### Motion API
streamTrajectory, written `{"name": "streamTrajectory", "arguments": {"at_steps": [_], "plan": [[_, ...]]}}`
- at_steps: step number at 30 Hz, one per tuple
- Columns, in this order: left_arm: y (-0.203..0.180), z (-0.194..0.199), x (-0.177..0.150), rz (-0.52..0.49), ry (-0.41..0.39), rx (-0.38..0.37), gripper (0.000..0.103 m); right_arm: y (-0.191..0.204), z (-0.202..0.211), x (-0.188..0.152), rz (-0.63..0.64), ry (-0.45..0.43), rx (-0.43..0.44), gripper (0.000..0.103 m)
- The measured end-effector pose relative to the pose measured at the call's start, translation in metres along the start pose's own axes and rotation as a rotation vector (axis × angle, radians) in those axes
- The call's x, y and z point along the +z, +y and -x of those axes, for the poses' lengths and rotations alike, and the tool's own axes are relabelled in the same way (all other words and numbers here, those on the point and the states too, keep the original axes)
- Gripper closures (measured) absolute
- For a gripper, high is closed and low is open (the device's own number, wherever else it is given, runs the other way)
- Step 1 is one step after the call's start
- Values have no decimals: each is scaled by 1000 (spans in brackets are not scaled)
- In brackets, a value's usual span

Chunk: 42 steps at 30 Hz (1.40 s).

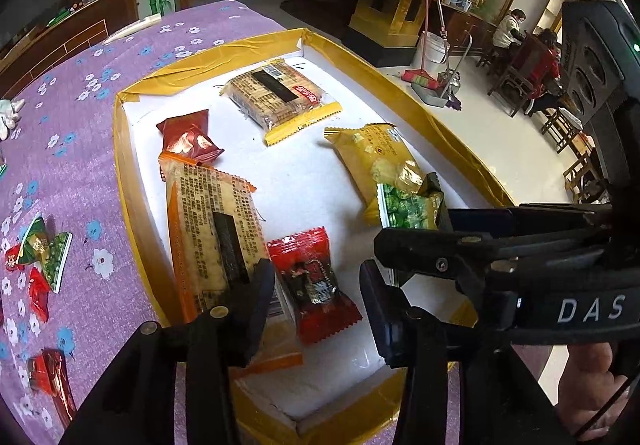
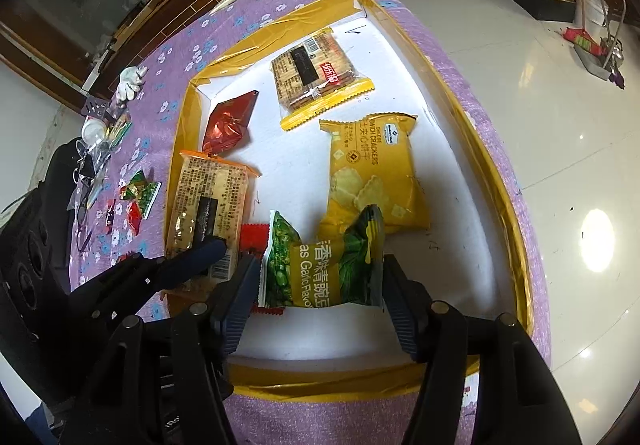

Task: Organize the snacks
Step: 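Open the left tool to release the red packet while the right tool releases the green packet, then move both open tools from the box back to the snacks on the table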

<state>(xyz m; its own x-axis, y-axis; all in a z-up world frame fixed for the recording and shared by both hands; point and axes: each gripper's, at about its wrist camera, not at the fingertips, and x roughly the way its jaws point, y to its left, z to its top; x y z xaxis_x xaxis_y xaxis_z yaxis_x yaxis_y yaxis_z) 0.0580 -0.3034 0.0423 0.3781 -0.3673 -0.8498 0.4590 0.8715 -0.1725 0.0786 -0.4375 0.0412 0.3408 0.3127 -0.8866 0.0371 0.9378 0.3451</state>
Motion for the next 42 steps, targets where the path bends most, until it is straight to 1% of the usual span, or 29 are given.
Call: {"name": "streamTrajectory", "arguments": {"at_steps": [6, 12, 17, 20, 21, 23, 25, 26, 27, 28, 29, 31, 35, 38, 42], "plan": [[-3, 3, -5, -9, -1, -2, 55, -2, 3, -4, -22, -8, 1, 39], [-5, 11, -13, -17, -15, 12, 55, -4, 5, -9, -38, -7, 6, 39], [-11, 25, -25, -59, -43, 40, 55, 4, 15, -17, -27, -44, -23, 39], [-9, 33, -31, -61, -55, 45, 55, 15, 25, -23, -10, -116, -66, 39], [-7, 38, -33, -63, -66, 57, 55, 22, 30, -24, 15, -150, -90, 39], [-2, 45, -36, -59, -80, 65, 55, 33, 38, -26, 65, -216, -94, 39], [5, 55, -40, -45, -99, 76, 55, 47, 46, -29, 124, -281, -93, 36], [9, 59, -42, -39, -105, 88, 54, 52, 48, -30, 150, -297, -85, 32], [13, 62, -43, -30, -110, 96, 54, 59, 50, -31, 182, -317, -53, 26], [19, 66, -45, -15, -117, 103, 54, 63, 49, -31, 202, -318, -31, 24], [27, 71, -48, 8, -123, 110, 54, 67, 47, -31, 214, -301, -22, 23], [40, 78, -53, 43, -133, 118, 54, 76, 40, -31, 218, -257, -35, 23], [69, 93, -67, 118, -149, 146, 53, 90, 36, -31, 219, -235, 0, 23], [92, 100, -81, 183, -152, 166, 53, 106, 30, -34, 256, -200, 2, 23], [120, 108, -99, 262, -152, 190, 53, 135, 21, -40, 328, -160, 30, 23]]}}
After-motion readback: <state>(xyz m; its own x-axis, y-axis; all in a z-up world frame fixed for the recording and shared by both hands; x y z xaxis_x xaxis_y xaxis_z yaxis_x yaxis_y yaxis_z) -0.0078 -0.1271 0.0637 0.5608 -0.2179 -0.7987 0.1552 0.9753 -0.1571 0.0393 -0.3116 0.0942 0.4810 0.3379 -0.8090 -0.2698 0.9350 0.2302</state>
